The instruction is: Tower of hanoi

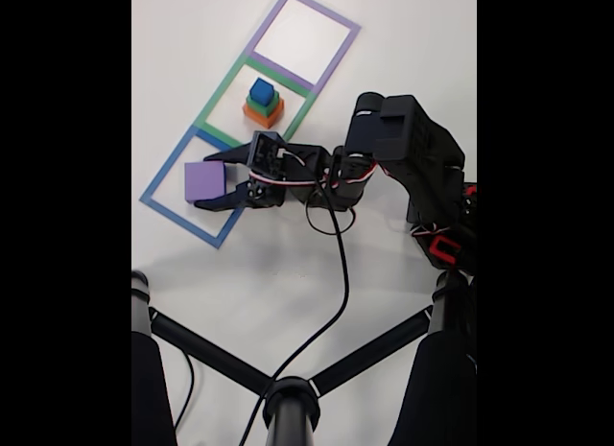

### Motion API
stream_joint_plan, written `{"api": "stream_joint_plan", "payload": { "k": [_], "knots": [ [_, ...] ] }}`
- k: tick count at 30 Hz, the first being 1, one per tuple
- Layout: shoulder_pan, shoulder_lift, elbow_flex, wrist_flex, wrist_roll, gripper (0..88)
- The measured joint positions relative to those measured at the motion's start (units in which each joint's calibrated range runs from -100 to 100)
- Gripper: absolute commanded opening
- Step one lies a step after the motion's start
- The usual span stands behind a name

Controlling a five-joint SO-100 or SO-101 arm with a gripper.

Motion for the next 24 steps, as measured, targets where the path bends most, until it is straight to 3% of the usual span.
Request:
{"api": "stream_joint_plan", "payload": {
  "k": [12,24],
  "knots": [
    [0.0,0.5,-0.4,-0.3,0.0,32.2],
    [0.7,0.3,-0.5,-0.6,0.0,30.3]
  ]
}}
